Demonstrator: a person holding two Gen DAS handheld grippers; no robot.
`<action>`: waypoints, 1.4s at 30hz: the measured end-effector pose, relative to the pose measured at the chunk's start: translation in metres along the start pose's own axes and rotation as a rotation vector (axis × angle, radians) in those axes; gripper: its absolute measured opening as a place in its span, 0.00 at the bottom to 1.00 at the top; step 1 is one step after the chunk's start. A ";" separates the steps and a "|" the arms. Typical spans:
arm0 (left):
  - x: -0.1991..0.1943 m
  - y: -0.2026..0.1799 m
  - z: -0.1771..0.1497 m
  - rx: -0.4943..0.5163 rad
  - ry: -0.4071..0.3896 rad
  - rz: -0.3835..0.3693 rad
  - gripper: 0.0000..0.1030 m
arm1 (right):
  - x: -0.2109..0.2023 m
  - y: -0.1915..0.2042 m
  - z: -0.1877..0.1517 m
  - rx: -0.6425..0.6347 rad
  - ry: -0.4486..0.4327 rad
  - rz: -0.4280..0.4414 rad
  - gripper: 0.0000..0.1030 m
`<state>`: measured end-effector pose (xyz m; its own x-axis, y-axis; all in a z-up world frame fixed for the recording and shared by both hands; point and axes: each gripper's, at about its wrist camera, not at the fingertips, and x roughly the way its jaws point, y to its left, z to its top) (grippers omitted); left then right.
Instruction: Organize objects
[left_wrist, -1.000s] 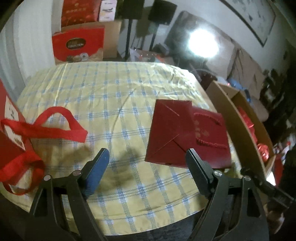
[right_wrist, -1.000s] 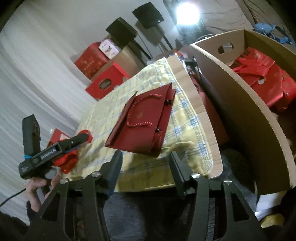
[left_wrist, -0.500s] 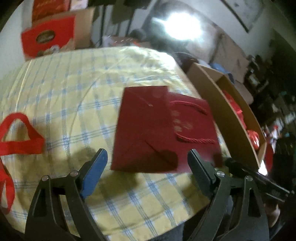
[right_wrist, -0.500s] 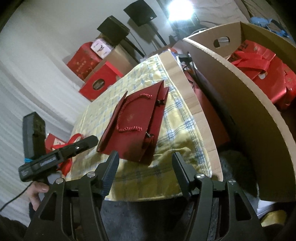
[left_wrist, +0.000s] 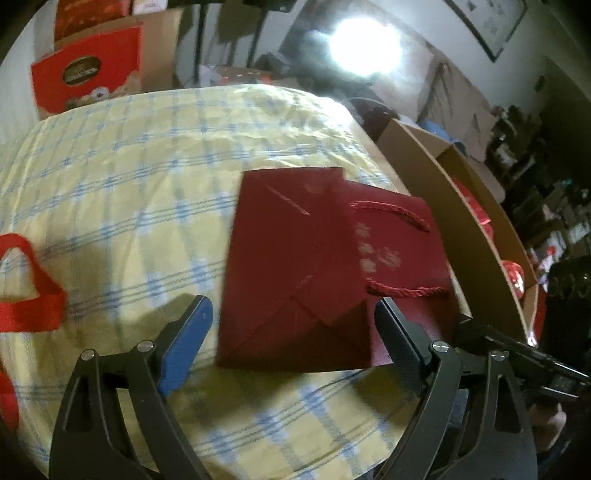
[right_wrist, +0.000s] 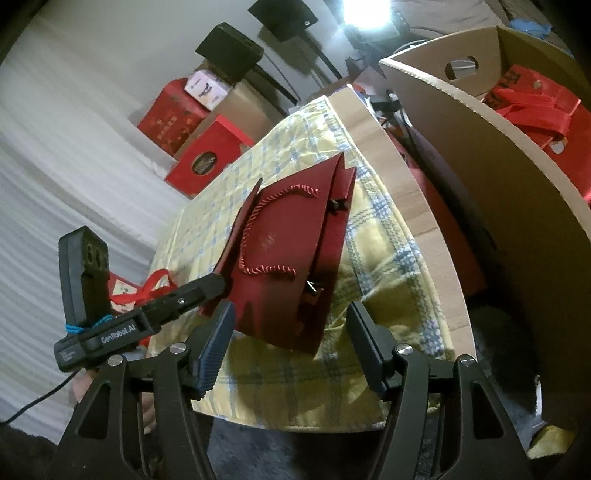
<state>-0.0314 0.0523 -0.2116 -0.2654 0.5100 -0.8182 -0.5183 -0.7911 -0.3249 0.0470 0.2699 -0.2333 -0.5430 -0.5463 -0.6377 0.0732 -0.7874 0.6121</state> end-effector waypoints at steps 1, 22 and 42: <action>0.001 0.000 0.001 0.000 0.002 -0.017 0.85 | 0.001 0.001 0.000 -0.003 0.004 0.007 0.63; -0.018 -0.035 -0.006 0.136 -0.027 0.186 0.33 | -0.001 0.005 -0.006 -0.068 0.014 -0.071 0.08; -0.061 0.080 -0.034 -0.296 -0.018 0.056 0.57 | 0.091 0.057 0.071 -0.346 0.223 -0.066 0.49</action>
<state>-0.0291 -0.0539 -0.2038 -0.3021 0.4667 -0.8312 -0.2432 -0.8808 -0.4061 -0.0572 0.1953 -0.2232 -0.3647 -0.5096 -0.7793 0.3417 -0.8518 0.3972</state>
